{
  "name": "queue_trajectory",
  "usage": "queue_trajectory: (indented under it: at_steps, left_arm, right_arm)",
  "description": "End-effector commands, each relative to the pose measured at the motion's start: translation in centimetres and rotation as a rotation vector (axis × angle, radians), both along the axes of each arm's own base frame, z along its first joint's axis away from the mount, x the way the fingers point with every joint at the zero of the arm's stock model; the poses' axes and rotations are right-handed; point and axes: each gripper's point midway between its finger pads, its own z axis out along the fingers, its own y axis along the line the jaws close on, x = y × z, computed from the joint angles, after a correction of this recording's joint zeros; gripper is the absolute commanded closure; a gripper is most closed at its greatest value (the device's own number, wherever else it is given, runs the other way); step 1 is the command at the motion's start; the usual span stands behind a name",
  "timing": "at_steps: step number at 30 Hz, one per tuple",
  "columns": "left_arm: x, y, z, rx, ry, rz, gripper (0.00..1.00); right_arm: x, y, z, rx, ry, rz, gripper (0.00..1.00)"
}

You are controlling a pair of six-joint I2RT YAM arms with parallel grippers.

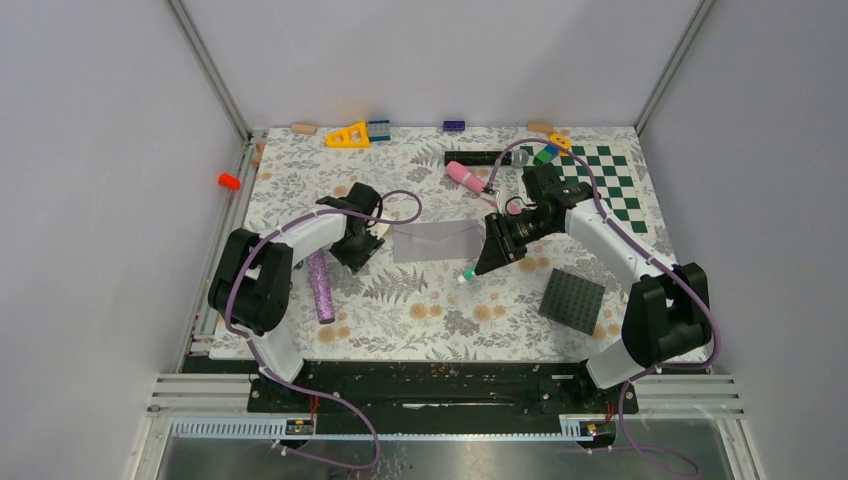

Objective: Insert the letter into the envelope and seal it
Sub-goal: Close the solid glue cap on the solid glue.

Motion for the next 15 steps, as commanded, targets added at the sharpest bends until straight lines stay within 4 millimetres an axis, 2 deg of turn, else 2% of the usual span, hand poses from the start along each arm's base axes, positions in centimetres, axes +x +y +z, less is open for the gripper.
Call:
queue_trajectory:
  at_steps: [1, 12, 15]
  left_arm:
    - [1.48, -0.61, 2.24, -0.048, -0.070, 0.009, 0.60]
    - [1.59, -0.65, 2.41, -0.060, -0.076, 0.012, 0.67]
    - [1.55, -0.77, 2.44, -0.070, -0.074, 0.014, 0.76]
  right_arm:
    - [0.05, 0.07, 0.91, 0.036, -0.032, 0.007, 0.76]
    - [0.00, 0.07, 0.99, 0.038, -0.032, 0.006, 0.76]
    - [-0.02, 0.08, 1.02, 0.040, -0.031, 0.006, 0.76]
